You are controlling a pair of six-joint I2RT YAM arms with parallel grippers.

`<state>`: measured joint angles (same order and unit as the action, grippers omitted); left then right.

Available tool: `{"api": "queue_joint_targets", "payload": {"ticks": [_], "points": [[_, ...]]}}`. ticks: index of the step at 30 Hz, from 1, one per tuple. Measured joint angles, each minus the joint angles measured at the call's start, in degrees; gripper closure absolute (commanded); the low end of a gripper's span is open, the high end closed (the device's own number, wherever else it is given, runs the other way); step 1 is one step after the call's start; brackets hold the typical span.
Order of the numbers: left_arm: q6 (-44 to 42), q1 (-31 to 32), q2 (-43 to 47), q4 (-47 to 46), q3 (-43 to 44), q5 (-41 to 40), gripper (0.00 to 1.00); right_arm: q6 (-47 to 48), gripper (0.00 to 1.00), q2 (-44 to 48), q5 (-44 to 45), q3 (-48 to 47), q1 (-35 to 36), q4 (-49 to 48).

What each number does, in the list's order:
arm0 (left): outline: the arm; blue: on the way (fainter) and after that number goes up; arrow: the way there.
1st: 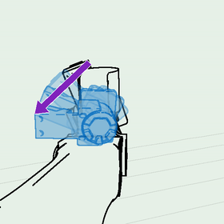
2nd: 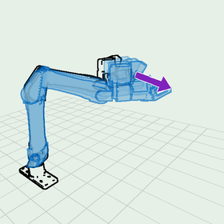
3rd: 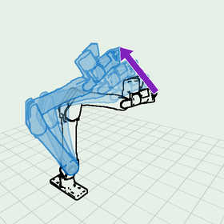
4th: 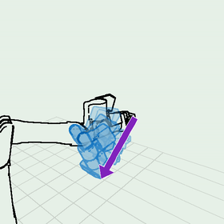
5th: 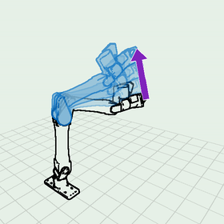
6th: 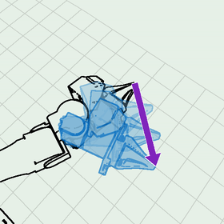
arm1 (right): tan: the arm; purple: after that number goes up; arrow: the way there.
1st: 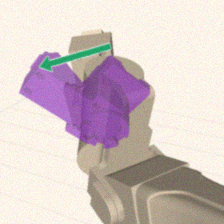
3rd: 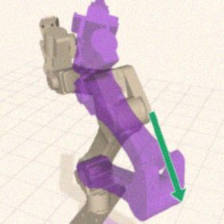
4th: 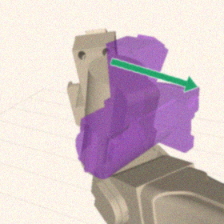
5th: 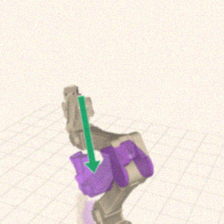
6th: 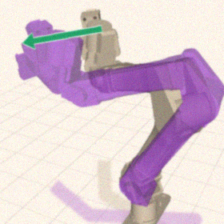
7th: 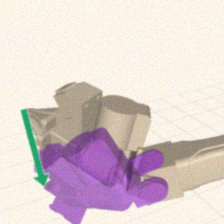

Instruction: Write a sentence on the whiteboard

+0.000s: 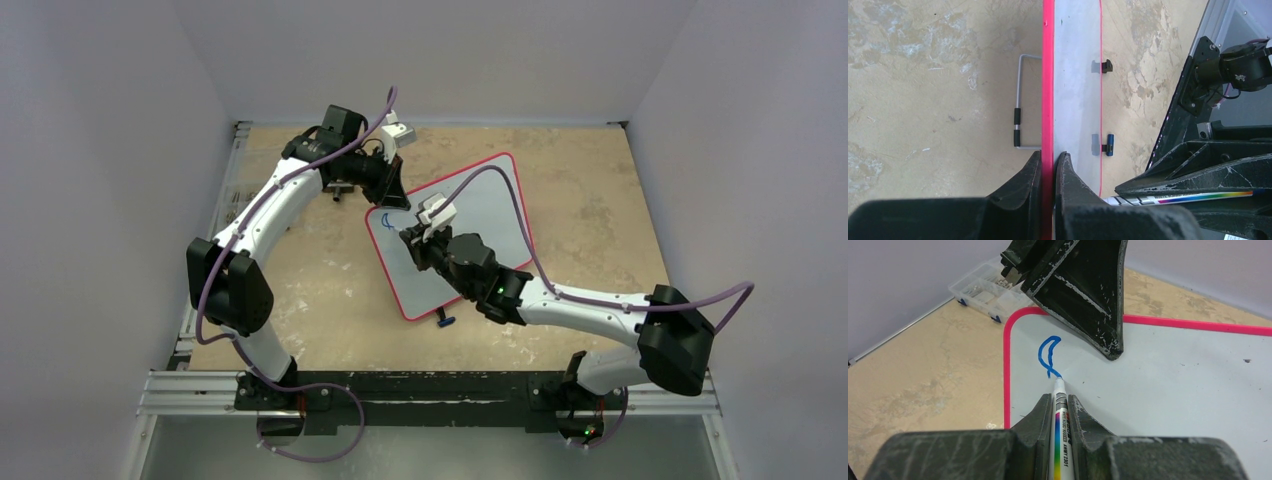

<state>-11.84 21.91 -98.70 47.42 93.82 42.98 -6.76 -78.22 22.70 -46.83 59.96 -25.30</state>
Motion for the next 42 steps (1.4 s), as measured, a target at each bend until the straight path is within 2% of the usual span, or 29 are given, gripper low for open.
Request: {"api": "queue_joint_targets", "payload": {"ticks": [28,35,39,42], "points": [[-0.35,0.04,-0.04,0.0,0.02,0.48,1.0,3.43,1.0,-1.31,-12.81,-3.85,-0.02,7.21],[0.24,1.14,0.55,0.37,0.46,0.9,1.0,3.13,1.0,6.08,-12.28,-2.54,-1.14,10.71],[0.22,1.44,0.85,0.52,0.48,0.87,1.0,3.23,1.0,12.74,-8.76,-0.15,-1.31,8.94],[0.24,1.49,0.9,0.59,0.5,0.87,1.0,3.61,1.0,14.12,-6.43,1.22,-1.31,7.02]]}}
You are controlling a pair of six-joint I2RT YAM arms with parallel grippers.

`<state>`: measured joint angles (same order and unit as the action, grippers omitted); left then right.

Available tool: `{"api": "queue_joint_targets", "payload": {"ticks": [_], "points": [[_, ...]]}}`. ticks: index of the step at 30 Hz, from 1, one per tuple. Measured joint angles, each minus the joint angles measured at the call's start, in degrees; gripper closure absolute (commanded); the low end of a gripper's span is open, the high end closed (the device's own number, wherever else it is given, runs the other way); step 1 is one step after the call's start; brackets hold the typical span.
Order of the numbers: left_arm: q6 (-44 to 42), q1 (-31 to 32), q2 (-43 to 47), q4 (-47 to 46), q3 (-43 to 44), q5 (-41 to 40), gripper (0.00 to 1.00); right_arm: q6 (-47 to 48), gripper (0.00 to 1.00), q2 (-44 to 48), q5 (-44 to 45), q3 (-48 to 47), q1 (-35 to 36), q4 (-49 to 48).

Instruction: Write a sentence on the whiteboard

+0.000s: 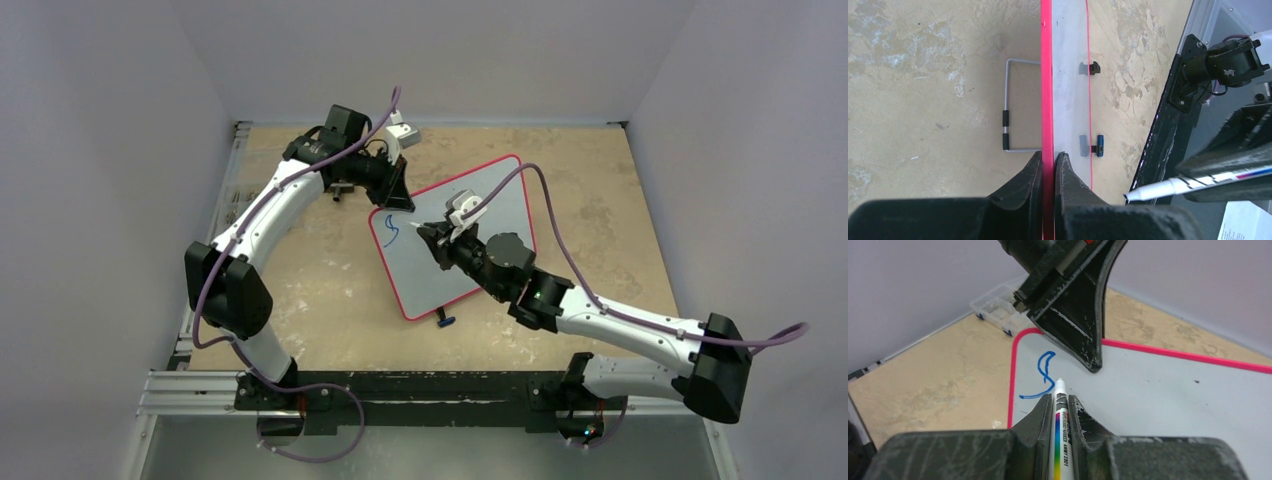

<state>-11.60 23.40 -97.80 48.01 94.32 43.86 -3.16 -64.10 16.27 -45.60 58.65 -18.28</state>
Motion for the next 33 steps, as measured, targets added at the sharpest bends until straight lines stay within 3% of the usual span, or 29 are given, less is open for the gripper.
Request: {"api": "queue_joint_targets", "payload": {"ticks": [20,33], "points": [[-0.07,0.66,0.63,0.37,0.07,-1.14,1.0,1.66,1.0,-8.26,2.12,0.83,-0.04,-4.96],[-0.07,0.68,0.66,0.37,0.07,-1.29,1.0,1.9,1.0,-8.66,3.26,0.46,0.11,-5.92]]}}
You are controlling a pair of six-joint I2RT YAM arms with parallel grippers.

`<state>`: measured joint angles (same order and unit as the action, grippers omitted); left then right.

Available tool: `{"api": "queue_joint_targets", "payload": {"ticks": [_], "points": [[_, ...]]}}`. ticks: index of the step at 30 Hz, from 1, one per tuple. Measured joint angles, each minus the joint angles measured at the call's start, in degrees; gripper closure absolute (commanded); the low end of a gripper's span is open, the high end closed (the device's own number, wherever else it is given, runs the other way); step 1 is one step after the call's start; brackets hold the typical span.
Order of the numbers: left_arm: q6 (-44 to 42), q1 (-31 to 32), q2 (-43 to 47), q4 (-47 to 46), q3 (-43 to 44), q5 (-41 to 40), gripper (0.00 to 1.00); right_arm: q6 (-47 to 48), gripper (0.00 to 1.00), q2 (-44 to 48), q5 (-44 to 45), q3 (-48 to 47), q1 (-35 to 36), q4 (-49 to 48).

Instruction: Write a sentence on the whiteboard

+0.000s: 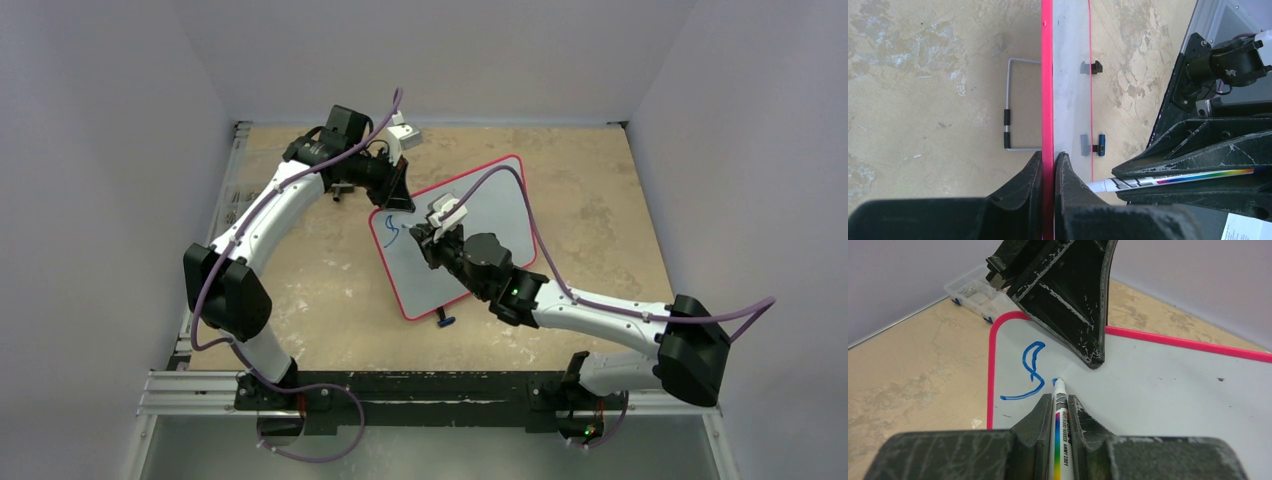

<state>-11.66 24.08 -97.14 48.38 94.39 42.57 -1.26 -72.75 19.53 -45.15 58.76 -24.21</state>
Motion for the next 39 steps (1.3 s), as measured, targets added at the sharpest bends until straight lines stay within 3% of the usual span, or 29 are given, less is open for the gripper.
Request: {"api": "queue_joint_targets", "payload": {"ticks": [13,25,39], "points": [[0.0,0.0,0.0,0.02,0.0,-0.35,1.0,0.9,1.0,1.73,4.55,-0.5,-2.03,2.45],[0.04,0.13,0.11,0.04,0.0,0.09,1.0,1.27,1.0,6.01,-3.74,-0.9,-2.8,4.07],[0.04,0.13,0.11,0.07,0.0,0.17,1.0,1.27,1.0,0.52,-5.49,-3.5,-2.8,3.87]]}}
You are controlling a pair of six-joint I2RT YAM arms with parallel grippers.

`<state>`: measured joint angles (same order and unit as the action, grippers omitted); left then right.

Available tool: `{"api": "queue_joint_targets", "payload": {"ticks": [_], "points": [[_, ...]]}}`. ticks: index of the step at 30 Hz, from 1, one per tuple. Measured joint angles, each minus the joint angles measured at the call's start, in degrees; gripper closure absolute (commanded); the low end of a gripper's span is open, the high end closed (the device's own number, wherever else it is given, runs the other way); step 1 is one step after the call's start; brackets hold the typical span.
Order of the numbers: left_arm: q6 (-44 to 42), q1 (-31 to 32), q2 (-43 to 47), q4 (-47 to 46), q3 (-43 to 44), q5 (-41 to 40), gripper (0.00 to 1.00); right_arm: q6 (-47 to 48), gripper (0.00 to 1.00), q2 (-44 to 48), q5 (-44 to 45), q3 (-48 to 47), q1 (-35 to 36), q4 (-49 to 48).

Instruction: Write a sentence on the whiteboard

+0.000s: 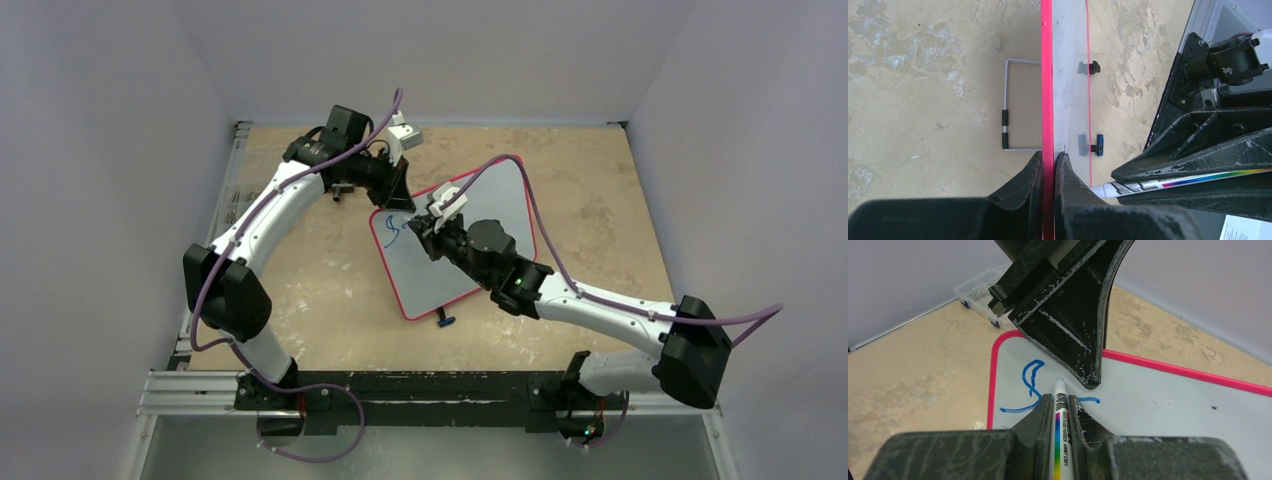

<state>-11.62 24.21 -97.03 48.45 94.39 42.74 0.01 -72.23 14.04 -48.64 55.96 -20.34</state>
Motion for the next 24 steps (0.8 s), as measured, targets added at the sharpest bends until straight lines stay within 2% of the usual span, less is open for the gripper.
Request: {"api": "queue_joint_targets", "payload": {"ticks": [24], "points": [[-0.04,0.07,0.09,0.02,0.0,-0.24,1.0,-2.4,1.0,-1.2,3.17,-1.46,0.24,-0.61]]}}
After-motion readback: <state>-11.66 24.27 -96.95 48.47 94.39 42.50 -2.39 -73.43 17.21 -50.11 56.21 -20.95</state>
